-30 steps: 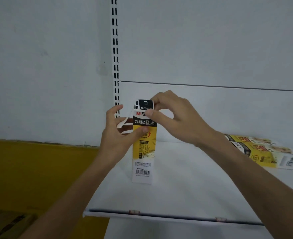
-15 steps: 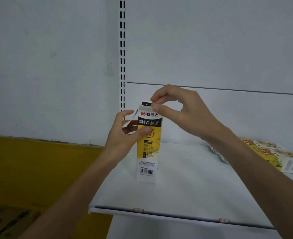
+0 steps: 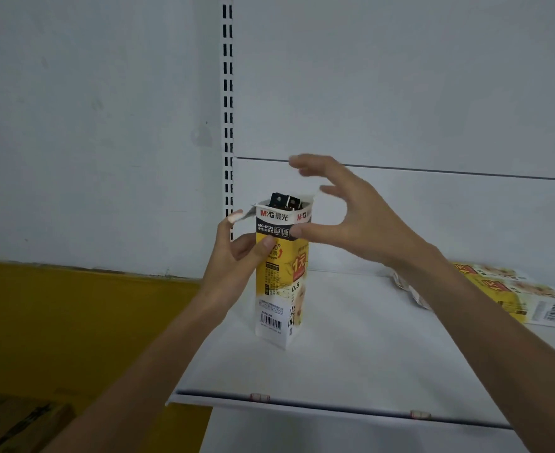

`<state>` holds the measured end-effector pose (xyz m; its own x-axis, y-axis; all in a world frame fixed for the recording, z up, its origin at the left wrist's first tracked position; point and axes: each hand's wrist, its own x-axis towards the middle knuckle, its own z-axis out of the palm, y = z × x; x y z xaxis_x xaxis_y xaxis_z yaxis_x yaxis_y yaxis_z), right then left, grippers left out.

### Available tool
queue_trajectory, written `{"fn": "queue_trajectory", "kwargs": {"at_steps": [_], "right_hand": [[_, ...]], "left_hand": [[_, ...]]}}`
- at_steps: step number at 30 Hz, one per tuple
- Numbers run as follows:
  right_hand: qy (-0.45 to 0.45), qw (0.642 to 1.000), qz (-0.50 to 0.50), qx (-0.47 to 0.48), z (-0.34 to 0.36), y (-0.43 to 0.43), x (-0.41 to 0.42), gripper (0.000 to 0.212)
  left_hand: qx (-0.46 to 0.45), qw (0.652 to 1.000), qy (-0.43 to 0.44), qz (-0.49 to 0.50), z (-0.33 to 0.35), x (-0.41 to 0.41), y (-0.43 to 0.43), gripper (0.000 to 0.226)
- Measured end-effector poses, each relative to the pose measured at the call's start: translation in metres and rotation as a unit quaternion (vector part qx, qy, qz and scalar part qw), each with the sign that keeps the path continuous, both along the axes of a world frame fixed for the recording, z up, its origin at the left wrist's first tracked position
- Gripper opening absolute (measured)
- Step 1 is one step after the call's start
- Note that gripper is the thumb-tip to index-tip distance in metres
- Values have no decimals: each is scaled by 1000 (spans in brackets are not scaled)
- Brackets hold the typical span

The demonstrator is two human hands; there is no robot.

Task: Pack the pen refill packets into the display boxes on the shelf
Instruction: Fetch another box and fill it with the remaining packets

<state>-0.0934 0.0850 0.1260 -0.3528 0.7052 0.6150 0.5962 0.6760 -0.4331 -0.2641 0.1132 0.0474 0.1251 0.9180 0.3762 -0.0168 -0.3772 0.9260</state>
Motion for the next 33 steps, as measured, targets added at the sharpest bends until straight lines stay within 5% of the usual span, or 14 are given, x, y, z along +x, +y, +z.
{"fn": "queue_trajectory", "kwargs": {"at_steps": [4, 8, 13, 16, 19, 23, 26, 33], "right_hand": [[-42, 998, -36, -22, -11, 9, 2, 48], [-133, 986, -70, 74, -12, 13, -2, 46], [-164, 982, -70, 59, -9, 16, -6, 37], [15, 1000, 3, -10, -16, 11, 2, 53], [199, 978, 18, -62, -26, 12, 12, 65], [236, 961, 39, -137, -39, 14, 10, 52], [297, 946, 50, -122, -42, 13, 8, 63], [344, 934, 33, -92, -40, 2, 26, 58]], "left_hand": [[-22, 999, -4, -27, -3, 1, 6, 78], [-34, 998, -3, -60, -4, 4, 8, 54], [36, 998, 41, -15, 1, 15, -6, 53], [100, 987, 71, 100, 7, 18, -11, 76], [103, 987, 71, 102, 11, 15, -8, 76], [104, 992, 39, 67, 11, 17, -8, 73], [106, 992, 11, 68, 11, 22, -8, 81], [128, 992, -10, 2, 11, 43, -8, 49]]}}
